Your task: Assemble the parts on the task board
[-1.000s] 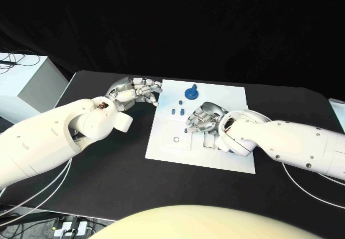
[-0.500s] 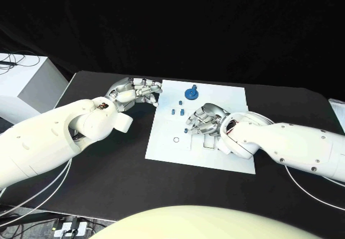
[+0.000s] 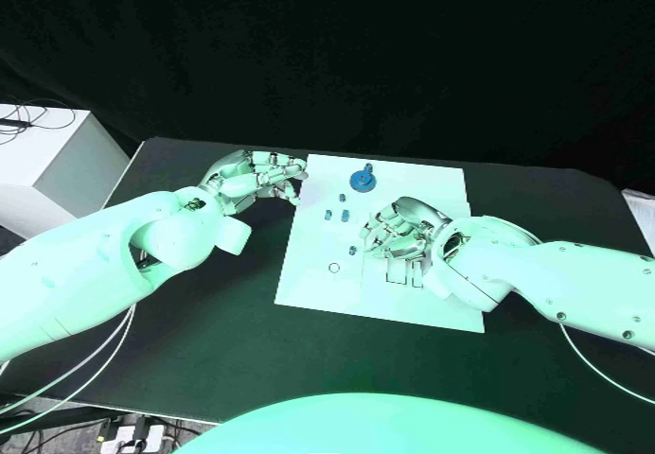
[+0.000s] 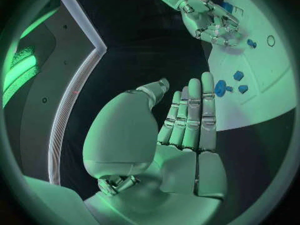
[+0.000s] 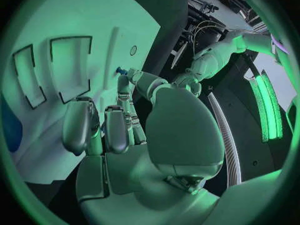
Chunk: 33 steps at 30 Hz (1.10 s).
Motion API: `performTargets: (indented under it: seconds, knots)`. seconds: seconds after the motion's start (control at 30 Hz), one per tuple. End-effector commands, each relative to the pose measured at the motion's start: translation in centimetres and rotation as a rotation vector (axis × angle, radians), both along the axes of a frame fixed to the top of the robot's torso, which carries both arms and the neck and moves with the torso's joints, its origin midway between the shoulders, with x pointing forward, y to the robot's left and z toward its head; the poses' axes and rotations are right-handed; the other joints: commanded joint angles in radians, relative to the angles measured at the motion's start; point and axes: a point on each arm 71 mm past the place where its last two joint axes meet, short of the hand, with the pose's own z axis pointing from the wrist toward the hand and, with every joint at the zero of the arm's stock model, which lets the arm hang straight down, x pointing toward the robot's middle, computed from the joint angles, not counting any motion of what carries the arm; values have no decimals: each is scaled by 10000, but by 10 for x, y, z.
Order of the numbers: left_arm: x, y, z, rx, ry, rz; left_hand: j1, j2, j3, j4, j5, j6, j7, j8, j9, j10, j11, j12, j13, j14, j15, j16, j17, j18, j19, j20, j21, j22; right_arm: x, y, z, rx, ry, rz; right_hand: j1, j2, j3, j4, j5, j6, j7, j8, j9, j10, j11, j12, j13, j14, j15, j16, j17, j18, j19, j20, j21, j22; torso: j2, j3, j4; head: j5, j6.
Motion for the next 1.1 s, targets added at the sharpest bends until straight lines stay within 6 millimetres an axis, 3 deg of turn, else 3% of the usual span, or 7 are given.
performTargets:
  seconds: [0.03, 0.3, 0.57, 0.77, 0.83, 0.9, 1.1]
  knots:
    - [-1, -2, 1, -50, -110, -189, 56, 36, -12, 42, -11, -70, 174, 33, -9, -55, 5, 68, -12, -36, 5, -39, 13, 120, 34, 28, -58, -10, 0, -1, 19, 794, -1381, 843, 188, 106, 222, -21, 168, 260, -24, 124, 19, -72, -52, 184, 193, 307, 12, 102, 113, -96, 763, -33, 136, 1124, -6, 0, -7, -48, 63]
    - [-2, -1, -2, -86, -136, -118, 67, 43, -12, 51, -11, -78, 174, 45, -12, -62, 5, 79, -15, -44, 5, -46, 14, 121, 34, 30, -74, -22, 12, -25, 49, -148, -3424, 1808, 70, -52, 348, 34, 172, 502, -86, 158, -23, -344, -62, 218, 379, 182, 8, -176, -333, -47, 703, -29, -162, 1027, -17, 10, -4, -311, 306]
    - [-5, -1, -6, -200, -175, -145, 76, 37, -16, 51, -12, -75, 166, 55, -12, -57, 1, 90, -14, -46, 5, -47, 15, 122, 35, 31, -81, -28, 34, -60, 64, -1926, -4922, 1837, -360, -471, 92, 323, 57, 233, 16, -101, -175, -1676, 265, -867, -159, 187, 266, -198, -325, -11, 624, 136, -584, 877, -5, 32, 0, -528, 528]
    - [-6, -2, -9, -249, -171, -160, 85, 38, -19, 54, -11, -62, 148, 76, -10, -38, -11, 112, -11, -49, 1, -49, 17, 123, 37, 32, -91, -36, 42, -73, 64, -3270, -5222, 2105, -171, -335, -1623, 365, 194, -331, -160, -533, -393, -2396, 342, -1271, -480, 147, 328, -302, -463, 101, 580, 246, -1233, 593, 17, 46, -12, -581, 605]
    - [-6, -2, -10, -274, -172, -192, 102, 52, -13, 55, -10, -45, 131, 97, -7, -23, -22, 129, -8, -50, -6, -50, 18, 126, 41, 29, -98, -42, 44, -75, 63, -3572, -5172, 2176, 180, -135, -2494, 651, 161, -420, -283, -639, -453, -2647, 371, -1214, -567, 137, 354, -328, -494, 191, 556, 274, -1822, 324, 20, 33, -11, -596, 609]
    - [-6, -3, -10, -296, -175, -218, 114, 65, -13, 62, -11, 4, 107, 141, 1, -24, -36, 144, -10, -53, -15, -53, 21, 129, 46, 25, -110, -52, 45, -77, 62, -3896, -5152, 2254, 682, 88, -3402, 1042, 181, -442, -288, -715, -506, -2931, 424, -1084, -696, 172, 384, -269, -406, 203, 612, 306, -1962, 222, 12, 25, -6, -618, 611]
    - [-6, -4, -10, -326, -184, -247, 118, 66, -13, 61, -11, 11, 103, 148, 3, -26, -38, 145, -11, -54, -16, -53, 21, 129, 46, 24, -112, -53, 48, -79, 58, -4734, -4988, 2494, 974, 152, -3786, 1397, 196, -360, -309, -719, -527, -2903, 393, -876, -753, 184, 371, -244, -371, 177, 681, 304, -1806, 261, 12, 8, 2, -631, 607]
